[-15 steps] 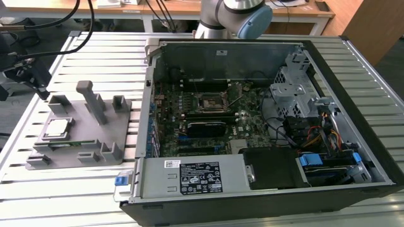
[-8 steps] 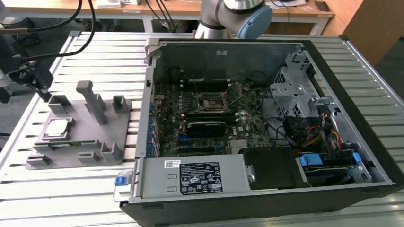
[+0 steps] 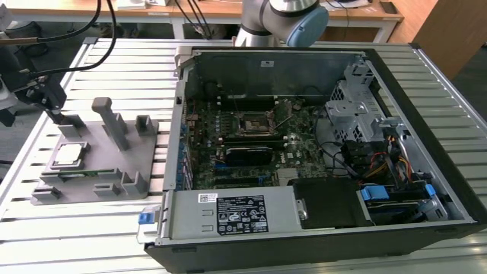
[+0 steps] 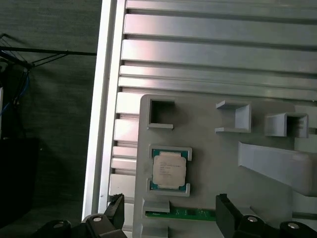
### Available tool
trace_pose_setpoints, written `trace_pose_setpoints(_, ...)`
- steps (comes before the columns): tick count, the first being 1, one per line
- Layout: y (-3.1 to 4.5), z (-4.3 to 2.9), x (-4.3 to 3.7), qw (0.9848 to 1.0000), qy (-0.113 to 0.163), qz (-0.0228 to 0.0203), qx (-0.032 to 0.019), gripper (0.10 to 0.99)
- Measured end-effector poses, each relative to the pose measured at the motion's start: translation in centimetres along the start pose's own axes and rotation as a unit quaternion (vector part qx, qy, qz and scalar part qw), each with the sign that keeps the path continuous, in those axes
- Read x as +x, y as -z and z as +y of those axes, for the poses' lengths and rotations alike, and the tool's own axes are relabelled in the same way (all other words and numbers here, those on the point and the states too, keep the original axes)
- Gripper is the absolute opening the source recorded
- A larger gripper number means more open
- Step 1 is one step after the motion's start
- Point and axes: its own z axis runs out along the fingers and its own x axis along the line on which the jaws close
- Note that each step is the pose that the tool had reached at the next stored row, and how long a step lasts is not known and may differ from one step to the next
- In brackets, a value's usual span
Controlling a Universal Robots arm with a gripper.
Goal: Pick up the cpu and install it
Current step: 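Pick up the cpu and move it towards the insertion slot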
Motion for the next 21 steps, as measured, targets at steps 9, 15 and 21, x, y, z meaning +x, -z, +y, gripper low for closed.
trace_pose_setpoints(9, -0.18, -0.03, -0.03, 0.9999, 0.016, 0.001, 0.0006, 0.82)
trace_pose_setpoints(15, -0.25, -0.03, -0.04, 0.9995, 0.032, 0.0018, 0.0011, 0.82)
trace_pose_setpoints(21, -0.81, -0.04, -0.48, 0.9996, 0.027, 0.0015, 0.0012, 0.82)
